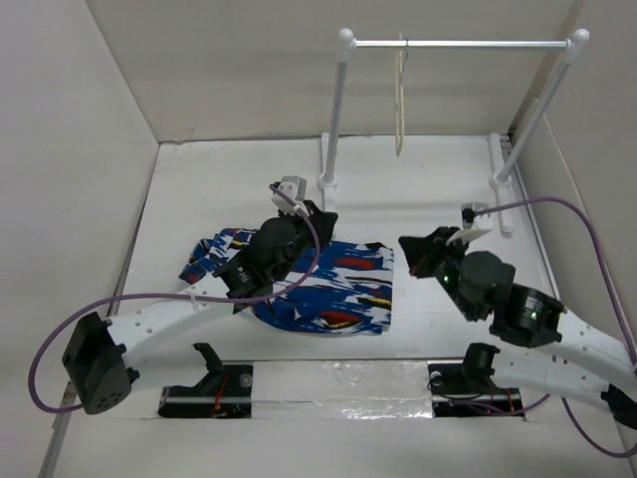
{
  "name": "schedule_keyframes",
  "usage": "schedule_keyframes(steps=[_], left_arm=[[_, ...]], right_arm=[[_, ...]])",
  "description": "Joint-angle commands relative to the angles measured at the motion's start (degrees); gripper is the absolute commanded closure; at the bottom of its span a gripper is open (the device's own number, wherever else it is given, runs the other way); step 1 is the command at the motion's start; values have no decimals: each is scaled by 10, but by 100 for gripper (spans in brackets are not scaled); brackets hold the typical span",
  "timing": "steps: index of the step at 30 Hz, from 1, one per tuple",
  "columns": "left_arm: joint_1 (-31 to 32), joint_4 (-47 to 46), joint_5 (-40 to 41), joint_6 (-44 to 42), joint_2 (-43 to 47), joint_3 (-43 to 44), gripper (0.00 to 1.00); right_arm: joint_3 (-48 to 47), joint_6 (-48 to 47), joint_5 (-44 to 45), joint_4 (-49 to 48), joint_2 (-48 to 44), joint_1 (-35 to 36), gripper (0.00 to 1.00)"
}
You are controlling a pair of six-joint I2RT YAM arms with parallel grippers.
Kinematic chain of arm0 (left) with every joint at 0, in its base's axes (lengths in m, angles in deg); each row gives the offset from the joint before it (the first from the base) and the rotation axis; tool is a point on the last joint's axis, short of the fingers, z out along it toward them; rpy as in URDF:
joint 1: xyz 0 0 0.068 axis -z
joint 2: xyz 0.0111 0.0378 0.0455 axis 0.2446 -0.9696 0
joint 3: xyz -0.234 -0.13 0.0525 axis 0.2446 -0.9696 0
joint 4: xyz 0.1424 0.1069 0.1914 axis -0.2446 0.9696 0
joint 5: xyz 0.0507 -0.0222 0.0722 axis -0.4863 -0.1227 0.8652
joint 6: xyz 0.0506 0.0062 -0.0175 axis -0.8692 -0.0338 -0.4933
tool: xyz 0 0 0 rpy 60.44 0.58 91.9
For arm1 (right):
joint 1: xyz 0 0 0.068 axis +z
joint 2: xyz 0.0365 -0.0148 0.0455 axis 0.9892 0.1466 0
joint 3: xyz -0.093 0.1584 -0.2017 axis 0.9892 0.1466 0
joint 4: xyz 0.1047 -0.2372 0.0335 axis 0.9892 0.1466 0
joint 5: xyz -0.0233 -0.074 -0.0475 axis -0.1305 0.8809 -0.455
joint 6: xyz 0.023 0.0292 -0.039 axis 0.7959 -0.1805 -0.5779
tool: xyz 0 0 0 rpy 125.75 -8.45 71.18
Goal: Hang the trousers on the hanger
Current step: Pick up the hanger from the clothesline.
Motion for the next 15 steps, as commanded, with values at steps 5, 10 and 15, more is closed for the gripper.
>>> schedule_keyframes(steps=[5, 10, 15], left_arm=[[-7, -41, 15, -28, 38, -78, 100], [-7, -59, 9, -43, 92, -127, 92], [-13, -64, 0, -44, 117, -151, 74]], right_arm=[[-230, -195, -77, -78, 156, -217, 45], [-349, -190, -281, -60, 285, -376, 19], [-451, -201, -307, -49, 396, -383, 20]])
